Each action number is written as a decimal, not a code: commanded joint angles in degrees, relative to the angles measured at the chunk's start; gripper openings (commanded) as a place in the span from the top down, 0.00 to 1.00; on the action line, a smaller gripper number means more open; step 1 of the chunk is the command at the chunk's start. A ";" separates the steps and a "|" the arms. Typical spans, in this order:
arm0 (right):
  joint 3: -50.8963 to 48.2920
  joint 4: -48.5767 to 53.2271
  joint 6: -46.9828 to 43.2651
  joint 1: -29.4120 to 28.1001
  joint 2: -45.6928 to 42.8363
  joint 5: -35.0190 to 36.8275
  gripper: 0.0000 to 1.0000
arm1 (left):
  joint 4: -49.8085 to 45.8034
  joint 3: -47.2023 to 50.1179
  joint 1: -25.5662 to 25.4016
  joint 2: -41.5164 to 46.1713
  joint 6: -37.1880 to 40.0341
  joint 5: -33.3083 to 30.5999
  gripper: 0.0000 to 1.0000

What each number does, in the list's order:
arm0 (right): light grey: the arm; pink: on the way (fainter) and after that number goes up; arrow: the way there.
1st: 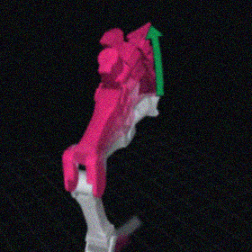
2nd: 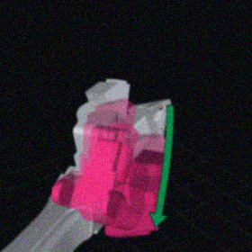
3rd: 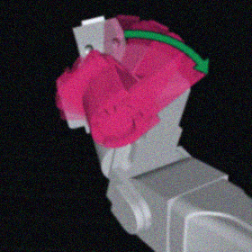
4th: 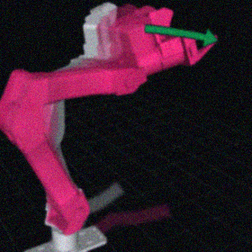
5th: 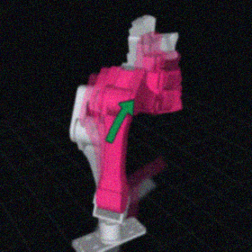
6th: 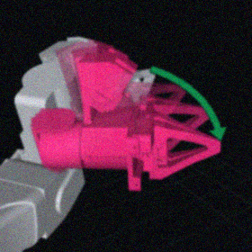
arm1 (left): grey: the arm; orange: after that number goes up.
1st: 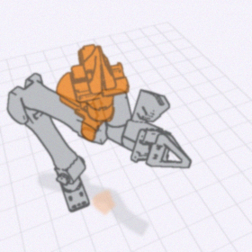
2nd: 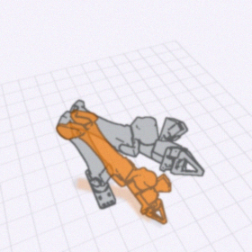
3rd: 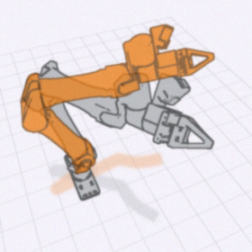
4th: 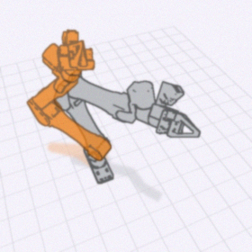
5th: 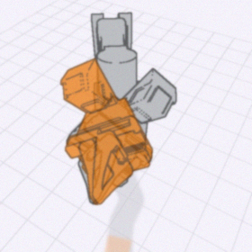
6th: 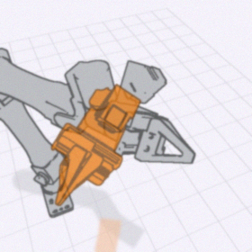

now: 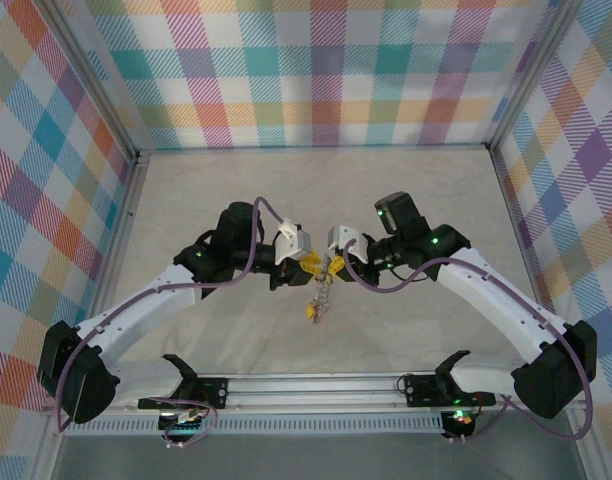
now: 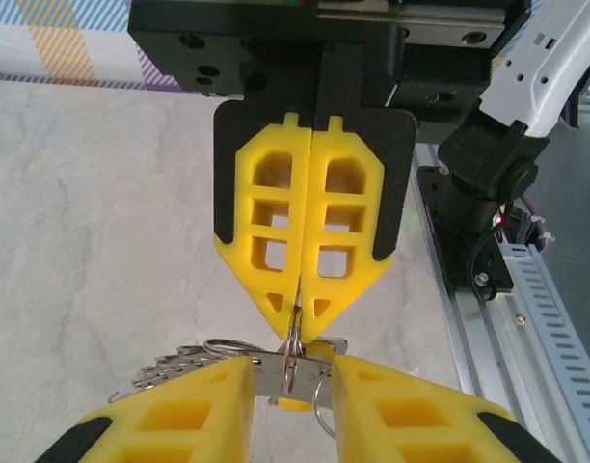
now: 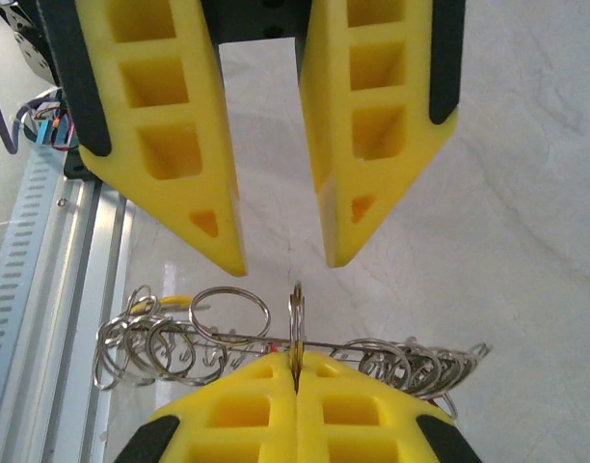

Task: Put the keys on the keyring

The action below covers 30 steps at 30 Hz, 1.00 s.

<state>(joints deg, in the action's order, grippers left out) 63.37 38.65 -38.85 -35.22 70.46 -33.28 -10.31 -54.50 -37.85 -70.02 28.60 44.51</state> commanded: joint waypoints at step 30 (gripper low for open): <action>-8.96 -16.32 10.20 2.13 -7.91 -5.47 0.80 | 18.31 5.00 -0.70 0.33 -10.75 4.13 1.00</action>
<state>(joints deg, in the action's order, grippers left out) 56.21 27.42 -31.53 -33.67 64.16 -35.73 -0.82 -50.33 -39.18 -71.88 21.65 45.41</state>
